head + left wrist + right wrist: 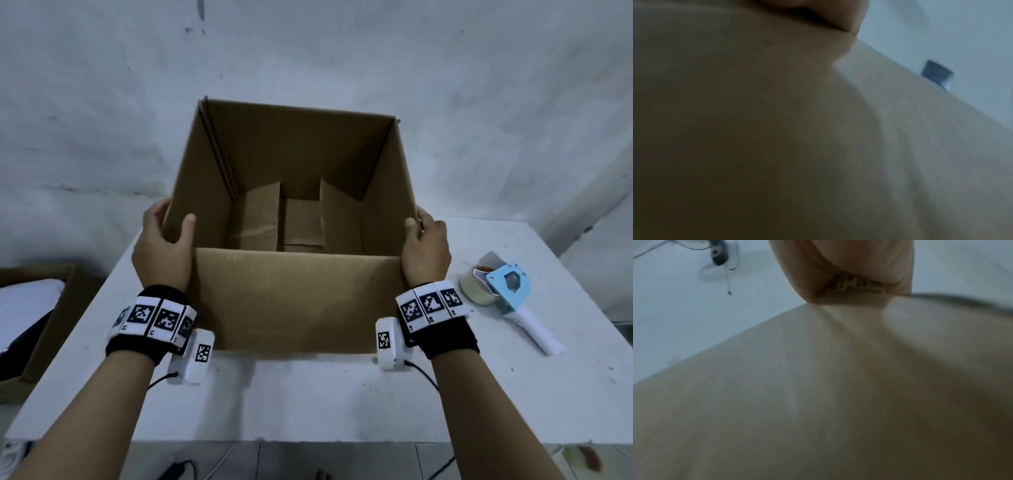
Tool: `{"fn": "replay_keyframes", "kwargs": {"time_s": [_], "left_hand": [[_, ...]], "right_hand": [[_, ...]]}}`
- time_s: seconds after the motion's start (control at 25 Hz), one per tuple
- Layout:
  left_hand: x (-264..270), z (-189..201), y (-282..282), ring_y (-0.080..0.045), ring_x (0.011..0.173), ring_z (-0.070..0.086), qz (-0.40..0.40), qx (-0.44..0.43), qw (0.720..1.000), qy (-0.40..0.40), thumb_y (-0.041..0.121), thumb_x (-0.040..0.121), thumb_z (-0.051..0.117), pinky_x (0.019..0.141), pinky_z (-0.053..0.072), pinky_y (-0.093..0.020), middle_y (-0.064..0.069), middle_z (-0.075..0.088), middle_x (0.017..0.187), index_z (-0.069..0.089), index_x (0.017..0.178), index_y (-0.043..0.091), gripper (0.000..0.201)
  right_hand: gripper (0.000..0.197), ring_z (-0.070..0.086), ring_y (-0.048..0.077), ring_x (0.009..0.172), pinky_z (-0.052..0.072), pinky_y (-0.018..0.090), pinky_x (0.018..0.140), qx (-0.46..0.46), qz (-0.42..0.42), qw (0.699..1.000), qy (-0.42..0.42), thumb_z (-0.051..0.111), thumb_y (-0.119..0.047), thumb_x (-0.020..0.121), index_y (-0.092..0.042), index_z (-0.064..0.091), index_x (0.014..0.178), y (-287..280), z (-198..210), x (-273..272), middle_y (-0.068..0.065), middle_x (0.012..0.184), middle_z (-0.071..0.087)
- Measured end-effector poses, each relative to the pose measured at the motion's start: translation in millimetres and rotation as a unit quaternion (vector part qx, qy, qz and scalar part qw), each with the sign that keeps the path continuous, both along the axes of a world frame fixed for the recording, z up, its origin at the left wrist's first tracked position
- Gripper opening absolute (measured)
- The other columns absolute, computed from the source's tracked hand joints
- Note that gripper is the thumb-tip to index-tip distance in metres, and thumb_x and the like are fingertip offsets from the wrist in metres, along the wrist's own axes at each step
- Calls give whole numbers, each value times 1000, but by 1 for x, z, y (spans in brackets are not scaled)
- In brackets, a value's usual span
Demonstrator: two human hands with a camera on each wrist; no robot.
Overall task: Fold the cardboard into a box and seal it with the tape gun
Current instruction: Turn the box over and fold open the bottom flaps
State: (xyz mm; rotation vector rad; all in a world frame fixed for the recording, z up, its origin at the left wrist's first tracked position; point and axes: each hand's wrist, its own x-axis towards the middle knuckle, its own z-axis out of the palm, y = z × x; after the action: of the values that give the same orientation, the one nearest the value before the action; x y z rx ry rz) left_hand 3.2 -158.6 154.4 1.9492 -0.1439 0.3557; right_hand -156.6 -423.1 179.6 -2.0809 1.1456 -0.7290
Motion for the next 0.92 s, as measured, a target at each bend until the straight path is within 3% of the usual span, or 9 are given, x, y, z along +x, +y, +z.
{"fn": "replay_keyframes", "kwargs": {"time_s": [0.08,0.16,0.2,0.28,0.4,0.56,0.8,0.92], "left_hand": [[2,-3,4,-24,127,43,-74,-18,997,19,26,82,65,103,34,-31,-6,44,140,32,138,20,65],[4,-10,10,-20,133,34,-137,-32,989,38,14,72,75,107,28,-27,-5,33,146,21,142,19,89],[4,-14,12,-19,134,32,-153,-25,987,44,10,67,78,107,27,-26,-5,31,147,17,143,19,98],[6,-17,12,-19,133,33,-146,4,988,56,12,58,84,108,30,-28,-4,29,148,14,143,20,110],[17,-16,-1,-23,129,40,-109,23,992,58,15,52,88,108,36,-35,-7,35,144,18,141,16,113],[38,-8,-27,-28,125,44,-89,17,994,55,10,55,86,106,38,-37,-12,40,139,23,137,10,104],[81,-6,-57,-34,121,46,-70,23,993,88,10,59,84,102,39,-42,-16,42,135,20,136,11,100],[85,-8,-65,-34,121,44,-55,31,992,112,9,66,80,90,42,-34,-17,40,136,18,138,15,95]], "right_hand": [[53,38,23,135,30,33,108,33,48,994,-97,43,-34,98,-26,27,147,10,-18,-7,6,148,36],[76,26,16,142,23,24,108,46,100,981,-163,60,-31,89,-27,15,150,20,-36,-17,1,156,24],[88,22,16,143,22,25,109,30,118,981,-151,69,-29,83,-25,12,150,20,-43,-21,2,157,18],[101,23,22,143,29,37,110,-31,128,989,-66,78,-31,73,-23,12,150,14,-51,-21,6,157,15],[87,35,29,136,41,54,104,-73,94,993,5,78,-24,73,-21,27,143,2,-54,-8,9,154,21],[71,48,33,122,47,47,96,-57,79,995,-8,77,-13,74,-10,38,133,-14,-43,24,11,146,30],[69,52,35,117,46,43,95,-56,71,995,32,74,-16,78,-8,35,134,-36,-34,67,11,144,30],[69,54,38,114,46,43,93,-62,69,994,54,74,-18,78,-8,34,134,-44,-35,74,13,143,30]]}}
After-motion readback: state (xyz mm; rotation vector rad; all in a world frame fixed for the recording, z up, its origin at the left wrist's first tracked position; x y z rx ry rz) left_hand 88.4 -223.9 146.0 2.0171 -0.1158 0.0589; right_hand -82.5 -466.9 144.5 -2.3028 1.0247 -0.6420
